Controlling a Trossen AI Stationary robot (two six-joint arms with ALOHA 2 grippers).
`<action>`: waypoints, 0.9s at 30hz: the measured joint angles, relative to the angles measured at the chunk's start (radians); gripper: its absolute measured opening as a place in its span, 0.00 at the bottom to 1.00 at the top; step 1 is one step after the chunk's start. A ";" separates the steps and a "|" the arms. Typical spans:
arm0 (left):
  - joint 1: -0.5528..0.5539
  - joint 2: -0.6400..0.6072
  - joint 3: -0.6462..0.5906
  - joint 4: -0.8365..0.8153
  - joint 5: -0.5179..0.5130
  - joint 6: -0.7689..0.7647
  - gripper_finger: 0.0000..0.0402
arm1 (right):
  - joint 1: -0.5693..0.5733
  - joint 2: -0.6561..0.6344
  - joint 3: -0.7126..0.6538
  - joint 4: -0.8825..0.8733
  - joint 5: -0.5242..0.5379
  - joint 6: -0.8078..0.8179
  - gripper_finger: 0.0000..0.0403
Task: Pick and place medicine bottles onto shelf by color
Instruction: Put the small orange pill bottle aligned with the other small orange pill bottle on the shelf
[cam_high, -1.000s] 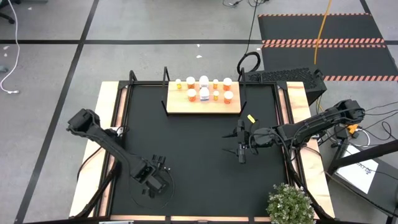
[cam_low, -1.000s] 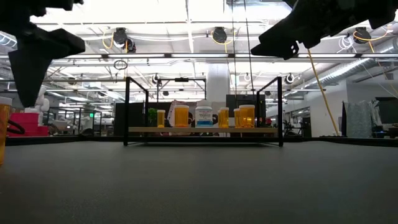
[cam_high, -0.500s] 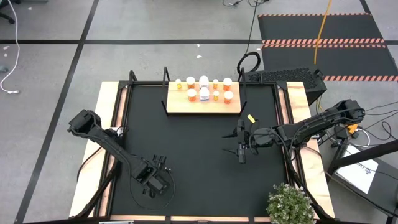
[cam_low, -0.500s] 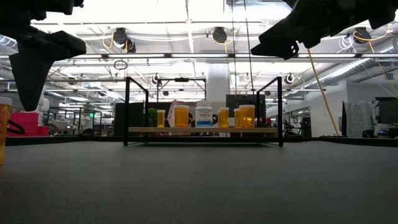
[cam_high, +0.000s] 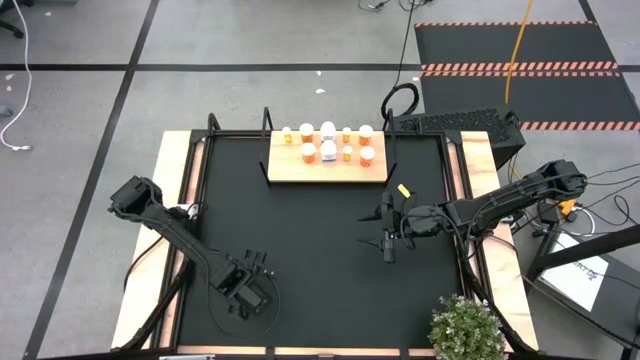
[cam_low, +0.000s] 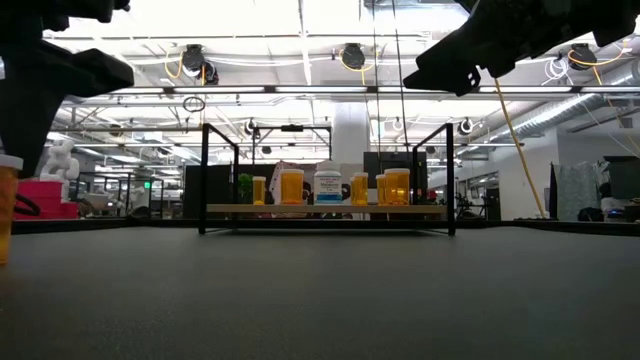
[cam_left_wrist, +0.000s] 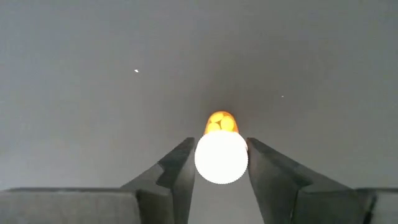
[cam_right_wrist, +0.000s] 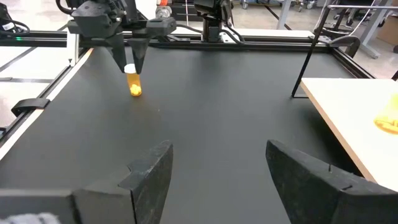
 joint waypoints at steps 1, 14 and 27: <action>0.000 0.000 0.000 0.000 0.000 -0.007 0.35 | 0.000 0.000 0.000 0.000 0.000 0.000 0.62; -0.001 0.000 0.000 0.002 -0.002 -0.028 0.45 | 0.000 0.000 0.000 0.000 0.000 0.000 0.62; -0.007 0.016 0.001 0.008 -0.002 -0.012 0.31 | 0.000 0.000 0.000 0.000 0.000 0.000 0.62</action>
